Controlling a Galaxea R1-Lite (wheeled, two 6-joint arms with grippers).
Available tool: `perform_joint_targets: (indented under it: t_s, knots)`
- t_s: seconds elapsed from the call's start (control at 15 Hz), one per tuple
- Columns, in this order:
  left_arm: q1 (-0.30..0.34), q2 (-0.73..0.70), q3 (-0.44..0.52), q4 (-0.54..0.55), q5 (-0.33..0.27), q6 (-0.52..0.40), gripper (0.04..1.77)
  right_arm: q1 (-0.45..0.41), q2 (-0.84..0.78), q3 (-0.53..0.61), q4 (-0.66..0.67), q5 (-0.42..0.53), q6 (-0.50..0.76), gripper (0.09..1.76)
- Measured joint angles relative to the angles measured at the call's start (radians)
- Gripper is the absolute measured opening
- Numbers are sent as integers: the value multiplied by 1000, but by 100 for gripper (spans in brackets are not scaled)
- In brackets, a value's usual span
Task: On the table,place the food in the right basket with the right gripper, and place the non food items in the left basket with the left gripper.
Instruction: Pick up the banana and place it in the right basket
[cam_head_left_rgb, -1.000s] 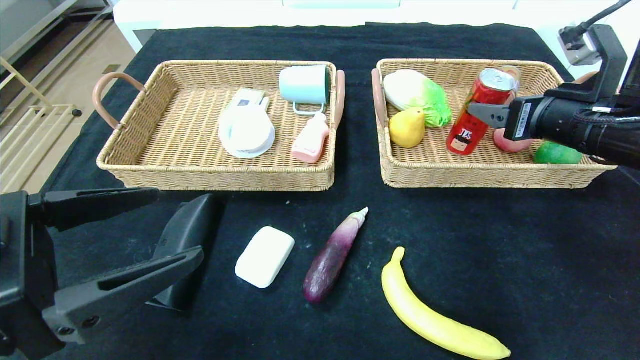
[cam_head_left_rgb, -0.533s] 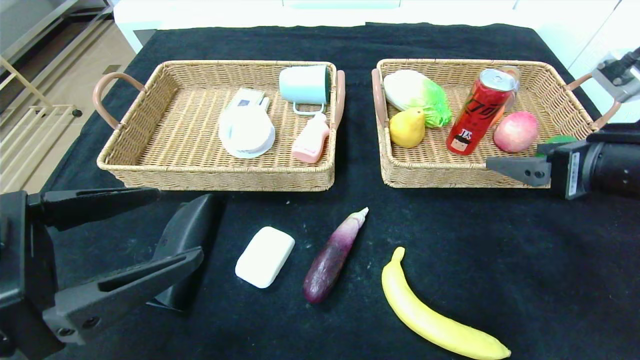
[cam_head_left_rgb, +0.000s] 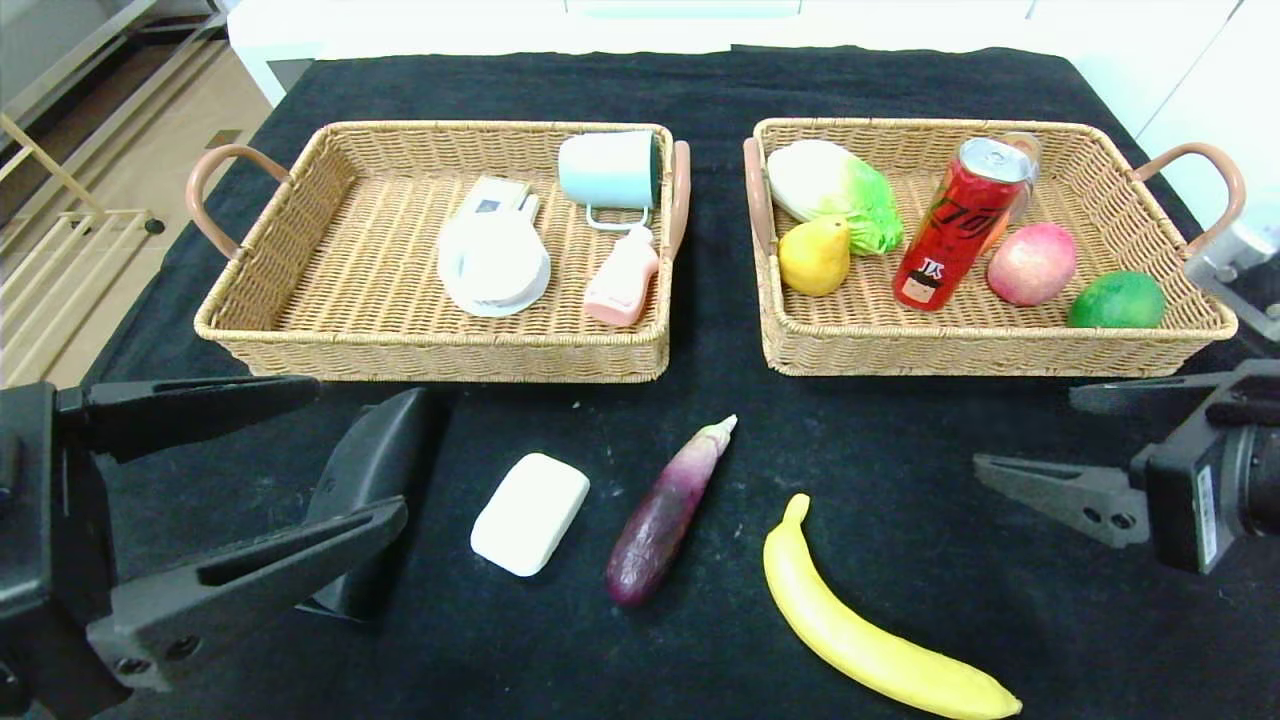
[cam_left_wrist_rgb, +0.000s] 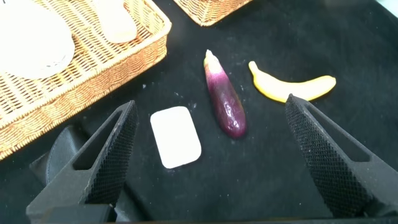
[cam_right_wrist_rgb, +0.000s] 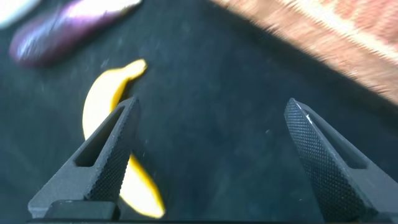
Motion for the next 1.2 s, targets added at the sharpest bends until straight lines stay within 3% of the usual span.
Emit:
perform_joint_targets:
  t_s: [0.47,0.8,1.2]
  knots:
    - [0,1,-6,10,3,3,172,162,30,23,177,-125,-27,170]
    - [0,5,-4,1,3,5,172,273,109,11,201,-221,-44,170]
    - [1,6,-11,0,3,6,172,338,191,-36,300,-272,-44,170]
